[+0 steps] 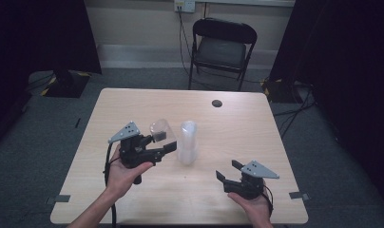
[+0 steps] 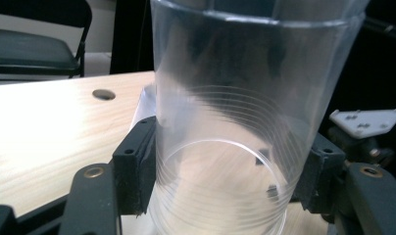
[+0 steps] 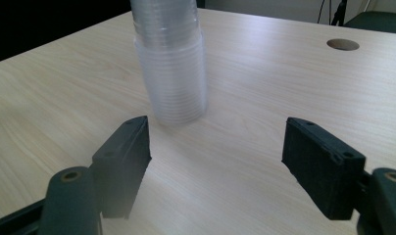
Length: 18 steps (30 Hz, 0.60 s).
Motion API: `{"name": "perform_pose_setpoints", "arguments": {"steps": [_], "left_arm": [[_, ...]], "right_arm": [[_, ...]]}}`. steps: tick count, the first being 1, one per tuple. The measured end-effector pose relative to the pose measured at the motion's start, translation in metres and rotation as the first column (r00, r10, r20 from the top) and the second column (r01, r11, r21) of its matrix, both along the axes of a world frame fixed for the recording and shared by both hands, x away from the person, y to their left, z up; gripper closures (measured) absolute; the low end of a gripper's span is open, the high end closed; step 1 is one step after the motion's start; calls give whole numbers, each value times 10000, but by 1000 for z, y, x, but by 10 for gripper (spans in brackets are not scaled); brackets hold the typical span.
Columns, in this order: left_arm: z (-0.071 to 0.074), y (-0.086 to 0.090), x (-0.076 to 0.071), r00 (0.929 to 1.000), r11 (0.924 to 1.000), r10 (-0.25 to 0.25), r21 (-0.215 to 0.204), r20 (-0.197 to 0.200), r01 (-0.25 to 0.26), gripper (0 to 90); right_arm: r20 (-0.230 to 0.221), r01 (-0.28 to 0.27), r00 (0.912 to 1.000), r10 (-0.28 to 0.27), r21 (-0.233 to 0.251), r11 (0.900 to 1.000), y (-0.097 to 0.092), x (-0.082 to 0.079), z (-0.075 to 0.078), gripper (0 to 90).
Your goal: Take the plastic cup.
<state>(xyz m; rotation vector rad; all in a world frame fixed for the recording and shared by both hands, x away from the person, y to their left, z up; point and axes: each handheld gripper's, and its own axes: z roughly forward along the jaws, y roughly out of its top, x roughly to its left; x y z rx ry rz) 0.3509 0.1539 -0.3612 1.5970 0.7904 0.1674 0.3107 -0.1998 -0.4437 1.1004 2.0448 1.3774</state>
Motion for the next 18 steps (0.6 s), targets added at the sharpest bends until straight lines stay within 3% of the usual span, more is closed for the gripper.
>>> {"name": "perform_pose_setpoints", "arguments": {"steps": [4, 7, 16, 18], "left_arm": [[-11, 2, -3, 9993, 9999, -6, -135, -381, 1, 364], [-19, 0, -7, 9981, 9986, 472, 243, -403, -462, 363], [-31, -3, -10, 9951, 9999, 98, 73, -988, -91, 375], [-35, -5, -12, 9931, 9999, 8, -102, -1174, -20, 383]], "right_arm": [[199, -236, 9995, 235, 39, 9997, 7, -3, 3, 330], [313, -374, 9988, 375, -38, 9993, 11, -5, 4, 374], [692, -1045, 9921, 1048, -78, 9945, 30, -10, 10, 486], [856, -1445, 9856, 1458, -207, 9893, 45, -12, 9, 531]]}}
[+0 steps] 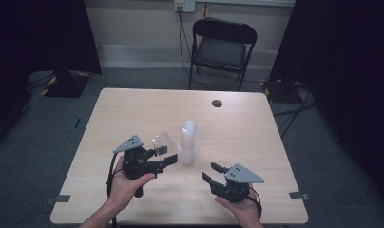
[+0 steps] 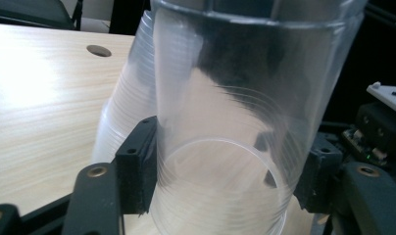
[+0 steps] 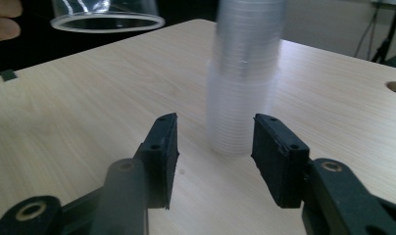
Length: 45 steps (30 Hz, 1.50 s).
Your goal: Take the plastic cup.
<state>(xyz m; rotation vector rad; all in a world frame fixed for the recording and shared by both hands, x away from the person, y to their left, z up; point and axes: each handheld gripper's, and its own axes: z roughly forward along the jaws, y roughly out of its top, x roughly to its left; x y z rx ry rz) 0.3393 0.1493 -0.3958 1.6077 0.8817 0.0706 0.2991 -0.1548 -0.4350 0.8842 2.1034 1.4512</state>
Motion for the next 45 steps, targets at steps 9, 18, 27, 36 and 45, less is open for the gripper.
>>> {"name": "perform_pose_setpoints", "arguments": {"steps": [9, 18, 27, 36, 45], "left_arm": [[-7, -4, 2, 9942, 9959, -638, -700, -860, 579, 379], [-20, -6, 8, 9743, 9859, -1116, -1445, -1959, 838, 387], [-23, -12, 7, 9538, 9709, -1625, -2133, -2526, 1089, 399], [-27, -16, 4, 9179, 9422, -2311, -3093, -3225, 1286, 410], [-29, -27, -3, 9026, 9253, -2798, -3426, -3271, 1627, 402]], "right_arm": [[415, -898, 9950, 905, -183, 9958, 26, 3, 4, 649], [978, -1004, 9902, 993, 58, 9949, 36, 5, 0, 680], [1956, -1105, 9753, 1031, 268, 9935, 37, -1, 2, 685], [2345, -1152, 9671, 986, 580, 9917, 43, -1, 3, 695], [2600, -1112, 9617, 870, 799, 9906, 45, -2, 4, 712]]}}
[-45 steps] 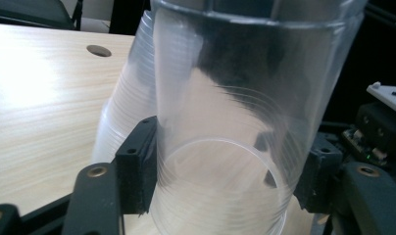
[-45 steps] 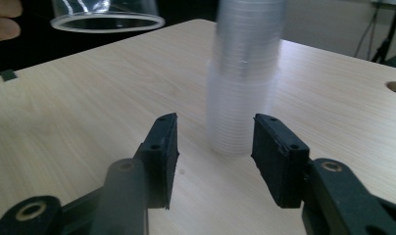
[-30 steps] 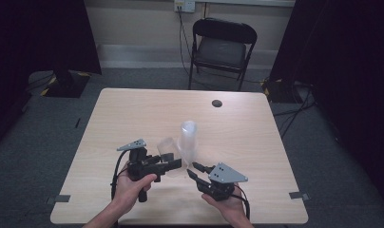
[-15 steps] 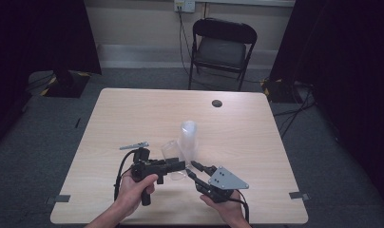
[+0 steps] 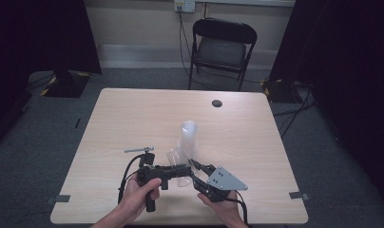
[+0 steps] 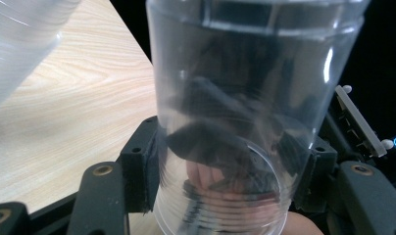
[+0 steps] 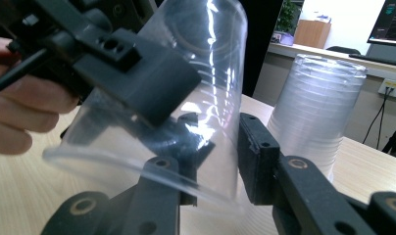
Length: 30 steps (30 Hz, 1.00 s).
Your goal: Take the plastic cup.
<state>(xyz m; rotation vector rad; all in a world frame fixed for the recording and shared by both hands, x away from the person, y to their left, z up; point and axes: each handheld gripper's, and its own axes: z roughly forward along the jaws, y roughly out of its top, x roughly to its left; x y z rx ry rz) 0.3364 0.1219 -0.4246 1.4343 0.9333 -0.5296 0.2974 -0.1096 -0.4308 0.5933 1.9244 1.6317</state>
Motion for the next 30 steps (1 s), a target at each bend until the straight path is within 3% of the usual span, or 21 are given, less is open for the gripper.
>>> {"name": "perform_pose_setpoints", "arguments": {"steps": [6, 9, 13, 24, 30], "left_arm": [[0, -2, -2, 9997, 9998, -95, -169, 206, 98, 369], [-1, -4, -2, 9993, 9999, -123, -29, 352, 124, 314], [-1, -4, -2, 9976, 9996, -292, 87, 633, 287, 250], [-1, -4, -1, 9900, 9986, -269, 493, 1383, 202, 211], [1, 2, 1, 9830, 9936, -198, 1127, 1825, -9, 210]], "right_arm": [[336, 257, 9991, -263, 159, 9995, -2, -3, 1, 817], [394, 360, 9986, -361, 47, 9993, -3, -3, 2, 839], [311, 400, 9987, -402, 82, 9992, -7, -2, 2, 869], [-133, 679, 9976, -680, -57, 9977, -13, 2, 4, 882], [-587, 1002, 9934, -990, 164, 9948, -23, 8, 8, 890]]}}
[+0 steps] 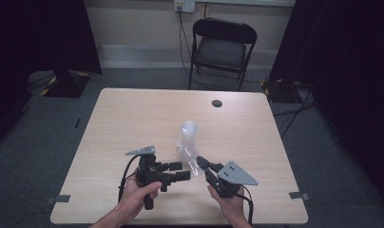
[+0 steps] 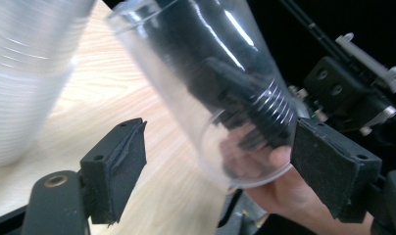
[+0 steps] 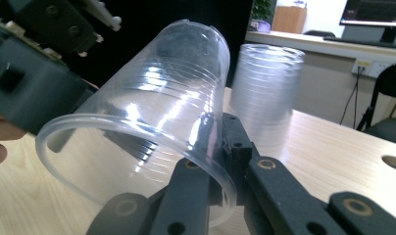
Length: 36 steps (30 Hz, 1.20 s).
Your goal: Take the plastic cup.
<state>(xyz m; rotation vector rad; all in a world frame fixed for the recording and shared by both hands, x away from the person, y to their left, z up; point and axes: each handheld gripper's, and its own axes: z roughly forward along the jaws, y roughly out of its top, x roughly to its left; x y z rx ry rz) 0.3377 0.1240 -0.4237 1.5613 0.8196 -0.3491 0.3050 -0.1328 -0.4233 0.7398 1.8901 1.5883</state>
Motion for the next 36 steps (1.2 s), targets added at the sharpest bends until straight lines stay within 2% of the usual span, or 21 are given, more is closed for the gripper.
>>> {"name": "perform_pose_setpoints", "arguments": {"steps": [1, 2, 5, 7, 10, 14, 15, 16, 17, 19, 22, 23, 25, 27, 28, 29, 31, 33, 35, 36], "left_arm": [[0, 0, 0, 10000, 9999, 41, 109, 79, -42, 207], [-1, 2, 1, 9993, 9989, 91, 466, 375, -108, 194], [-2, 3, 1, 9977, 9959, 131, 882, 658, -189, 182], [-2, 4, 1, 9942, 9928, -40, 1193, 1077, -89, 181], [-2, 6, 0, 9869, 9904, -79, 1376, 1613, -146, 181], [-2, 9, -1, 9756, 9818, 219, 1792, 2184, -622, 183], [-2, 9, -1, 9756, 9818, 219, 1792, 2184, -622, 183], [-3, 10, -2, 9614, 9701, 300, 2240, 2735, -940, 183], [-4, 11, -2, 9584, 9652, 346, 2392, 2832, -1055, 181], [-5, 11, -2, 9592, 9626, 309, 2499, 2812, -1043, 181], [-8, 14, 0, 9650, 9574, 292, 2703, 2604, -1019, 182], [-7, 15, -1, 9621, 9596, 116, 2674, 2724, -872, 183], [-7, 15, -2, 9546, 9551, 14, 2823, 2978, -895, 185], [-7, 14, -4, 9470, 9457, 36, 3068, 3211, -1077, 192], [-7, 14, -4, 9470, 9457, 36, 3068, 3211, -1077, 191], [-7, 14, -3, 9470, 9391, 0, 3253, 3213, -1104, 189], [-7, 13, -4, 9396, 9327, 5, 3388, 3424, -1239, 189], [-7, 12, -5, 9331, 9260, 6, 3521, 3597, -1364, 189], [-7, 11, -5, 9283, 9258, -1, 3509, 3718, -1404, 199], [-7, 11, -6, 9242, 9214, -28, 3602, 3820, -1461, 214]], "right_arm": [[-73, 42, 10000, -42, 1, 10000, -1, 1, 1, 890], [-235, 83, 9997, -84, -44, 10000, -3, 1, 2, 890], [-473, 55, 9989, -60, -115, 9999, -6, 3, 3, 891], [-668, -4, 9978, -1, -82, 10000, -8, 4, 4, 890], [-989, -100, 9951, 89, -109, 9999, -10, 6, 4, 891], [-1545, -188, 9878, 180, -37, 9998, -15, 10, 4, 889], [-1545, -188, 9878, 180, -37, 9998, -15, 10, 4, 889], [-2016, -162, 9793, 153, -30, 9999, -17, 13, 5, 888], [-2163, -129, 9762, 123, -13, 9999, -19, 14, 5, 888], [-2295, -94, 9733, 84, -32, 10000, -20, 15, 5, 888], [-2730, -105, 9620, 78, -83, 9999, -23, 18, 6, 889], [-3187, -300, 9472, 361, 241, 9993, -25, 20, 6, 889], [-3433, -436, 9379, 493, 245, 9988, -26, 21, 7, 891], [-3668, -551, 9283, 610, 264, 9981, -27, 23, 7, 893], [-3766, -618, 9240, 661, 236, 9978, -27, 23, 8, 894], [-3902, -715, 9178, 740, 208, 9972, -28, 24, 8, 895], [-4088, -827, 9090, 812, 140, 9965, -27, 26, 8, 895], [-4318, -976, 8974, 908, 64, 9952, -27, 27, 8, 895], [-4599, -1151, 8821, 1023, 2, 9934, -27, 29, 7, 895], [-4701, -1214, 8765, 1040, -66, 9926, -27, 29, 7, 895]]}}
